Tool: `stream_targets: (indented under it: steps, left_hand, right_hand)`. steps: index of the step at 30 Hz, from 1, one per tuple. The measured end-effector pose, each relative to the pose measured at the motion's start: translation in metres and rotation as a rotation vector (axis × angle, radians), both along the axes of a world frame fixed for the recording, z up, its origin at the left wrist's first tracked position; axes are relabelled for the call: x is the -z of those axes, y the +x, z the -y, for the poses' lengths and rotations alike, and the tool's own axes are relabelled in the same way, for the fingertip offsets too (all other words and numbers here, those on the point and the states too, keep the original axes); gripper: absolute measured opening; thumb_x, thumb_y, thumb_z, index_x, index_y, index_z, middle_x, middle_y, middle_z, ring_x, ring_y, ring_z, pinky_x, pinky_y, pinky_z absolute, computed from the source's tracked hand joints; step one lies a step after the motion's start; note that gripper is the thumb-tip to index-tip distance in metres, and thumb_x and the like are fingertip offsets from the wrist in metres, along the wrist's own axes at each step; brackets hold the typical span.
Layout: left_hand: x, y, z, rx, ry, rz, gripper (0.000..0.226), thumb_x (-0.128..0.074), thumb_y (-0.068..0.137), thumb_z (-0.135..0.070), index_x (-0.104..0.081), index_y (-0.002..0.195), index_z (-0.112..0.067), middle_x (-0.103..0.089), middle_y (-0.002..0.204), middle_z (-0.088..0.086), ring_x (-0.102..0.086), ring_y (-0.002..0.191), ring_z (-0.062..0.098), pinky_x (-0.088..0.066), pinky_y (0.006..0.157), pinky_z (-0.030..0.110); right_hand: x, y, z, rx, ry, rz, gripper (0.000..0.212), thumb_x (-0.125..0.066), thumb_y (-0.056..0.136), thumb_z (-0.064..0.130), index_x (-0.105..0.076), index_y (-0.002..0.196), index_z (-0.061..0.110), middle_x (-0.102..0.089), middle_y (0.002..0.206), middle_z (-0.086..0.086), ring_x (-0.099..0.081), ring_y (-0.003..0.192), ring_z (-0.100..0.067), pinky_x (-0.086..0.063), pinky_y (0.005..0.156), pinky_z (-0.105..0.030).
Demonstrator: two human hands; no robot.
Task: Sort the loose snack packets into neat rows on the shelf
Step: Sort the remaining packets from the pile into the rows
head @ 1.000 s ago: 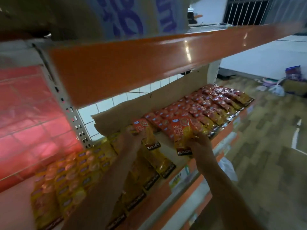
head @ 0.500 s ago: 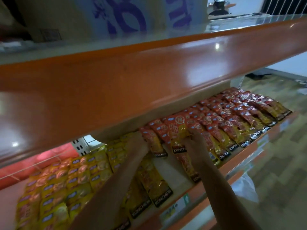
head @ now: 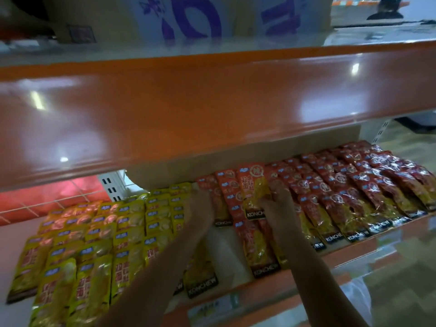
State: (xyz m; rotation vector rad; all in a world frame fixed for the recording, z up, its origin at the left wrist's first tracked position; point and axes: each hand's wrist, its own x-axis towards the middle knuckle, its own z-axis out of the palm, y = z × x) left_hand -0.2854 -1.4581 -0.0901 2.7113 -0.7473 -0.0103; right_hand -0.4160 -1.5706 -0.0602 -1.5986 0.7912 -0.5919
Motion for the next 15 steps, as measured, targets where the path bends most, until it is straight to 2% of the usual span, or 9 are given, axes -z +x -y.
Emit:
stream_targets:
  steps: [4,6,8,10,12,14,15]
  left_hand:
    - [-0.004,-0.006,0.002,-0.004,0.069,0.023,0.026,-0.042,0.093,-0.006,-0.068,0.097,-0.005,-0.069,0.1,0.014,-0.066,0.093,0.027,-0.054,0.075,0.036]
    - [-0.005,-0.008,0.002,-0.015,0.07,0.021,0.026,-0.042,0.093,-0.007,-0.068,0.099,-0.005,-0.068,0.101,0.014,-0.067,0.094,0.028,-0.054,0.075,0.036]
    - [-0.008,-0.009,0.002,-0.017,0.004,0.057,0.024,-0.044,0.094,-0.01,-0.068,0.101,-0.007,-0.068,0.102,0.013,-0.066,0.094,0.027,-0.053,0.074,0.034]
    - [-0.015,-0.011,0.003,0.026,-0.185,0.058,0.023,-0.049,0.095,-0.018,-0.069,0.1,-0.008,-0.069,0.097,0.013,-0.066,0.088,0.026,-0.045,0.068,0.031]
    - [-0.024,-0.017,0.002,0.04,-0.431,-0.156,0.029,-0.053,0.094,-0.033,-0.07,0.099,-0.01,-0.071,0.092,0.01,-0.066,0.083,0.021,-0.044,0.065,0.028]
    - [-0.031,-0.024,0.0,0.028,-0.647,-0.451,0.032,-0.06,0.089,-0.044,-0.07,0.1,-0.016,-0.072,0.094,0.003,-0.067,0.087,0.015,-0.054,0.079,0.035]
    - [-0.033,-0.028,-0.001,0.034,-0.71,-0.53,0.024,-0.065,0.087,-0.038,-0.07,0.101,-0.018,-0.072,0.096,0.001,-0.068,0.089,0.013,-0.056,0.083,0.037]
  right_hand:
    - [0.002,0.002,0.005,-0.035,0.018,-0.014,0.022,-0.054,0.078,-0.001,-0.061,0.095,0.009,-0.063,0.086,-0.013,-0.056,0.071,-0.022,-0.046,0.064,-0.038]
    - [0.003,0.004,0.007,-0.072,0.014,-0.021,0.023,-0.054,0.078,0.003,-0.062,0.098,0.01,-0.064,0.087,-0.013,-0.059,0.071,-0.025,-0.049,0.063,-0.039]
    - [0.004,0.006,0.008,-0.106,0.008,-0.038,0.027,-0.054,0.077,0.008,-0.064,0.102,0.014,-0.068,0.089,-0.01,-0.065,0.076,-0.029,-0.055,0.065,-0.042]
    - [0.003,0.009,0.007,-0.134,0.004,-0.034,0.031,-0.055,0.076,0.01,-0.064,0.106,0.013,-0.069,0.09,-0.006,-0.067,0.082,-0.027,-0.057,0.065,-0.039]
    - [0.002,0.014,0.002,-0.166,-0.007,-0.032,0.035,-0.055,0.076,0.014,-0.063,0.109,0.016,-0.069,0.093,-0.003,-0.067,0.085,-0.025,-0.056,0.068,-0.04]
    - [0.001,0.019,-0.003,-0.201,-0.016,-0.011,0.032,-0.056,0.08,0.01,-0.063,0.11,0.016,-0.068,0.096,-0.002,-0.066,0.088,-0.021,-0.054,0.071,-0.037]
    - [0.0,0.021,-0.006,-0.226,-0.022,-0.004,0.03,-0.057,0.082,0.008,-0.064,0.11,0.015,-0.068,0.098,-0.001,-0.064,0.089,-0.018,-0.052,0.071,-0.032]
